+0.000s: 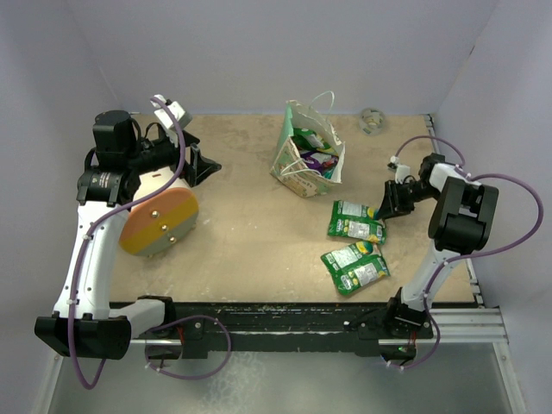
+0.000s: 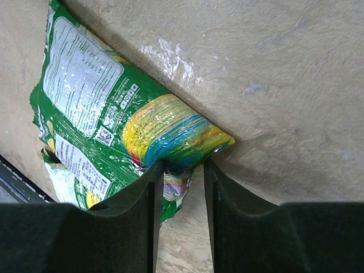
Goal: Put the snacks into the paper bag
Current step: Pick up the snack from the center of the board.
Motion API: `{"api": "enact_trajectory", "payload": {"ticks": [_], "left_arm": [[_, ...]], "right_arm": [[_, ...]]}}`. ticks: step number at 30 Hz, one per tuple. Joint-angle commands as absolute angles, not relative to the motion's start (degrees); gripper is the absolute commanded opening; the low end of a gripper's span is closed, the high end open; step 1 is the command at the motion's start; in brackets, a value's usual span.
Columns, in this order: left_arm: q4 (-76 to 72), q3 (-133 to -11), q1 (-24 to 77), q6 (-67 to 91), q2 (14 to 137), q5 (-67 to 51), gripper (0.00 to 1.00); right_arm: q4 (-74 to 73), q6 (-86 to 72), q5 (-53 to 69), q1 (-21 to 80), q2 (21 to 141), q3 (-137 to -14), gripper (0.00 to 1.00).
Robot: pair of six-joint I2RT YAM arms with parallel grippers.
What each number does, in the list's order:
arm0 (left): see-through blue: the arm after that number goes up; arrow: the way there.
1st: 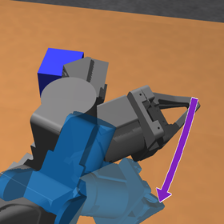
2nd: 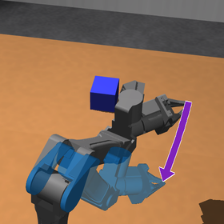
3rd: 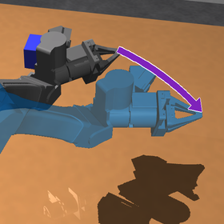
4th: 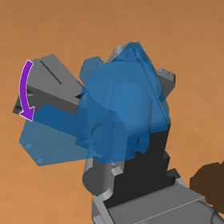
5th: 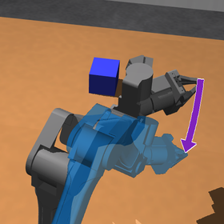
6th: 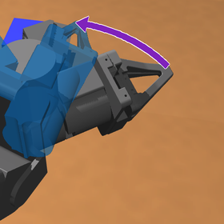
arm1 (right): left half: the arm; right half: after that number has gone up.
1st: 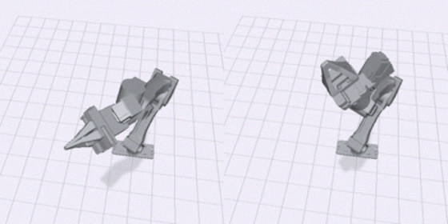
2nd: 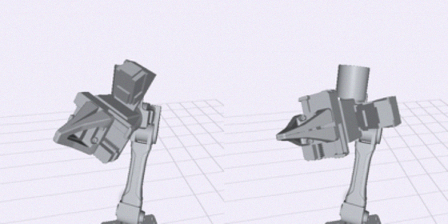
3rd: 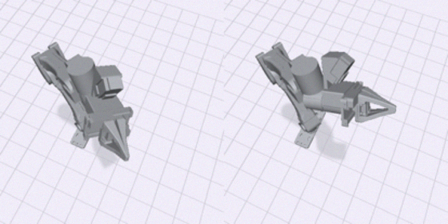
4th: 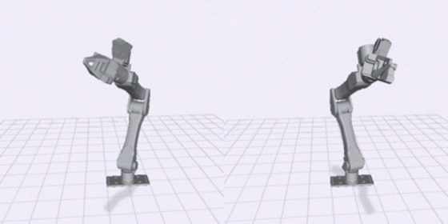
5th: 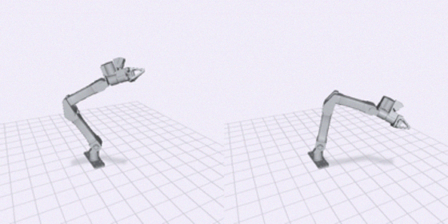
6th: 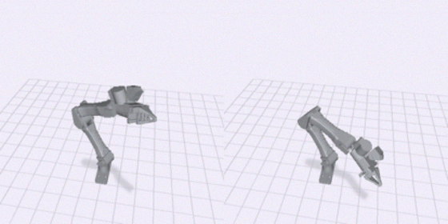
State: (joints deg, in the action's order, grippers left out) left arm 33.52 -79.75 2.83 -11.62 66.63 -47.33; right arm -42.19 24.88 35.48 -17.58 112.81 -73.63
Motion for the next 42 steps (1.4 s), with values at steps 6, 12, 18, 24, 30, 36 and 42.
{"api": "enact_trajectory", "payload": {"ticks": [6,12,18,24,30,36,42], "left_arm": [[31.7,-79.1,2.4,-12.7,66.2,-47.7,0.99],[31.6,-78.9,2.4,-12.7,66.1,-47.6,0.99],[31.6,-78.6,2.4,-13.1,65.8,-47.5,0.99],[31.6,-78.7,2.4,-13.3,65.9,-47.4,0.99],[31.6,-78.4,2.4,-13.4,65.7,-47.5,0.99],[31.6,-78.3,2.4,-13.4,65.6,-47.7,0.99],[31.5,-78.1,2.4,-13.4,65.4,-47.9,0.99]], "right_arm": [[-45.6,27.9,40.6,-17.5,113.2,-78.6,0.00],[-48.3,29.2,42.2,-17.8,109.6,-81.7,0.00],[-51.4,32.0,42.4,-17.8,105.6,-83.5,0.00],[-55.3,35.2,42.5,-17.8,101.3,-86.0,0.00],[-60.2,38.2,43.1,-17.8,98.0,-90.3,0.00],[-61.4,38.3,43.3,-17.8,94.7,-93.5,0.00],[-62.4,37.5,43.6,-17.7,92.0,-95.3,0.00]]}}
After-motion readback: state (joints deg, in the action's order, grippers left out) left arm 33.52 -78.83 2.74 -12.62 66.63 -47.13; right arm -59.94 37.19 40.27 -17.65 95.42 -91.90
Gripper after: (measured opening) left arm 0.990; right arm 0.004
